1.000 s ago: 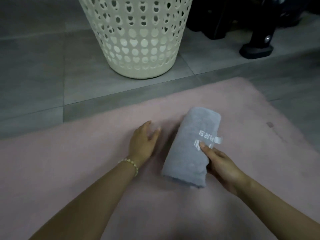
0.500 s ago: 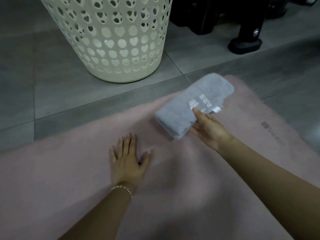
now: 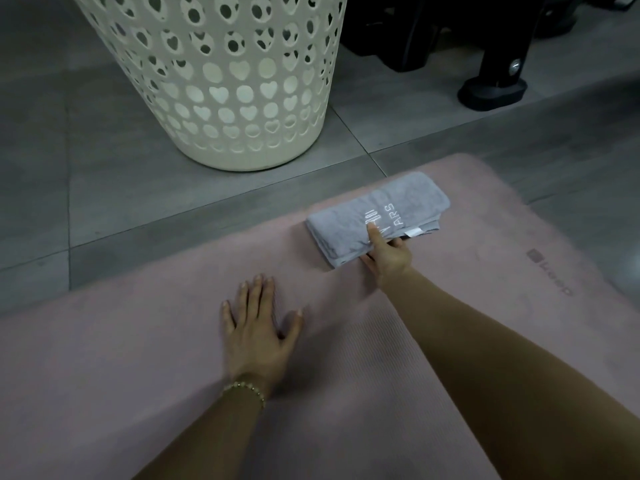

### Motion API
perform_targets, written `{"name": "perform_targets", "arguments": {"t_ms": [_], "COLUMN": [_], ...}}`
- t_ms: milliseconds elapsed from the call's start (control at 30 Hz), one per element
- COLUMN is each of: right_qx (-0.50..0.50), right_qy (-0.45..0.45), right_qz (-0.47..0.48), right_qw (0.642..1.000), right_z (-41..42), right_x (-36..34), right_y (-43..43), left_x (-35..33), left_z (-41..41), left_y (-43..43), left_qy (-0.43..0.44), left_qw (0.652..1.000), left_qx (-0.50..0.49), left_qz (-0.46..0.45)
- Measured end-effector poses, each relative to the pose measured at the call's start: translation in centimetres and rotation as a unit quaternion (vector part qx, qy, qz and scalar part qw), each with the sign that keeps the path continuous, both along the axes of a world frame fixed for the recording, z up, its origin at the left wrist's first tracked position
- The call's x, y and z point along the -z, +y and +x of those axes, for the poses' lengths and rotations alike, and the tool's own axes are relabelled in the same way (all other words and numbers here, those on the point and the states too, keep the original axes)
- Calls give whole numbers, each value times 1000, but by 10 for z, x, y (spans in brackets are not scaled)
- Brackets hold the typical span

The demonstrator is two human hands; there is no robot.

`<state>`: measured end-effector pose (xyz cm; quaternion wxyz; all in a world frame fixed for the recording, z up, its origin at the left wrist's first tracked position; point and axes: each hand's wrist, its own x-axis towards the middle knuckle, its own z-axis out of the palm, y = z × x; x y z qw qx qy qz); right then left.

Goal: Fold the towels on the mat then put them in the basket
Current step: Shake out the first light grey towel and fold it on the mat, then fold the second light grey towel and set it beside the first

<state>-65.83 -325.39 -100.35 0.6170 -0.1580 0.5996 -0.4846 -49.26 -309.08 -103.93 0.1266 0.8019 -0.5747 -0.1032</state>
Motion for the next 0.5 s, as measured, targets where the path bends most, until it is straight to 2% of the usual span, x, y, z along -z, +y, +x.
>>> {"name": "perform_targets", "arguments": {"t_ms": [133,267,367,433,500], "right_qx": [11,-44,-110,-162,-242], "right_qy": [101,141,262,309,366], "right_qz": [21,-17,-68,-89,-115], "right_qw": [995,989,956,933,891], "right_z": [-2,-16,-25,-22,-13], "right_x": [0,-4,-7,-10,-8], "right_y": [11,43,74,90,106], "left_x": [1,0,1,0,-6], "left_z": [-1,0,2,7,20], "left_y": [-1,1,0,4,22], "left_qy": [2,2,19,39,50], "left_qw": [1000,1000,1000,999,996], "left_qx": [1,5,18,34,73], "left_qz": [-10,-6,-5,-3,12]}}
